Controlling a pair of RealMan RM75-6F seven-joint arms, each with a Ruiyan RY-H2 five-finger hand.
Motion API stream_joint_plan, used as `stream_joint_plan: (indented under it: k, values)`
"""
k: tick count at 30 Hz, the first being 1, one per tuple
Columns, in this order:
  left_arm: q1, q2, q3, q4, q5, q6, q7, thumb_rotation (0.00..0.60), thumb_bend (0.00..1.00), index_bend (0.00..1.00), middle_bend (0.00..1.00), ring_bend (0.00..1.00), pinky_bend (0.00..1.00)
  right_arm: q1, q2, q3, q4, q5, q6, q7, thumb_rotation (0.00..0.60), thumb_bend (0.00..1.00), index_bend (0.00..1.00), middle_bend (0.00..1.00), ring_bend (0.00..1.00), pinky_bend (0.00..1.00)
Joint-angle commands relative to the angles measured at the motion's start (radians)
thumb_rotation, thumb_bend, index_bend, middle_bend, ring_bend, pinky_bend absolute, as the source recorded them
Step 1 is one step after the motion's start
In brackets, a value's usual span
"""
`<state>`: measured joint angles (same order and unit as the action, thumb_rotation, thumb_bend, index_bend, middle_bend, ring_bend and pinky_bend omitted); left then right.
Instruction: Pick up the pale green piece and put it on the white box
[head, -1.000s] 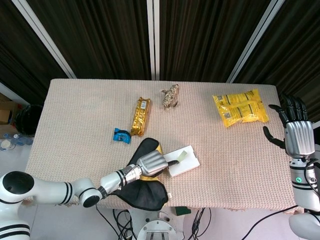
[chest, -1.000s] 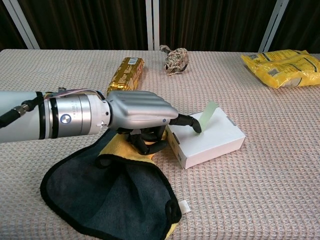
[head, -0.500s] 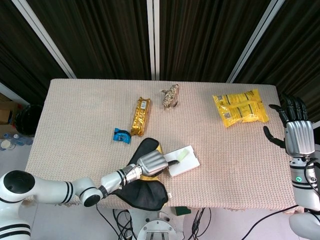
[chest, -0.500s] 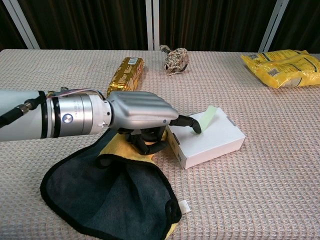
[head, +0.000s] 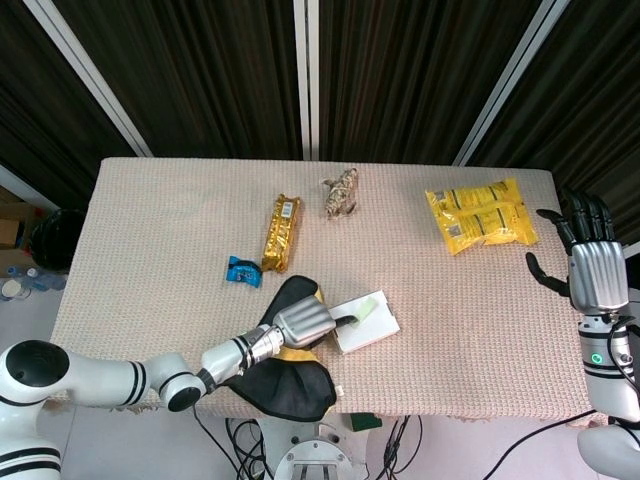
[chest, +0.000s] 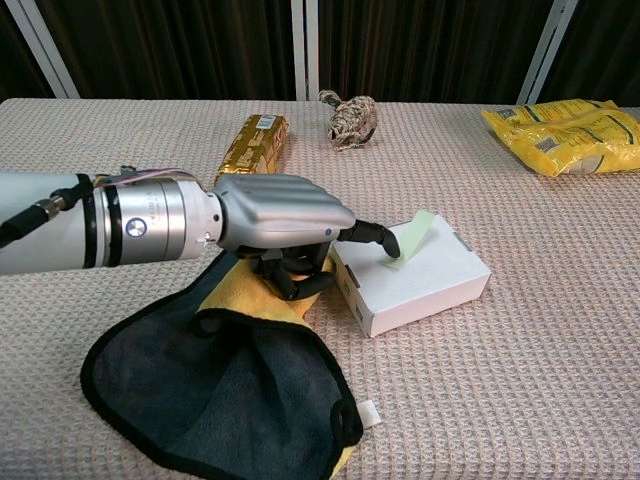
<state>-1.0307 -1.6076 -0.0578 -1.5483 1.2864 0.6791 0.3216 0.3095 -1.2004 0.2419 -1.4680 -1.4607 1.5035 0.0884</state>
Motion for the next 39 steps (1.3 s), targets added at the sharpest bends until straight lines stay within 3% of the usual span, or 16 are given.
stream_joint_plan:
  k: [1,39]
  values:
    - [-0.003,0.001,0.002,0.000,-0.008,-0.005,0.007,0.600,0.57,0.13,0.98,0.86,0.66,0.000,-0.001,0.000,0.001,0.000,0.001,0.000,0.600,0.29,0.25,0.01,0.00,0.00]
    - [0.004,0.034,0.030,-0.065,0.016,0.016,0.027,0.600,0.57,0.14,0.98,0.86,0.66,-0.005,-0.004,-0.003,0.004,-0.003,0.004,-0.003,0.600,0.29,0.25,0.01,0.00,0.00]
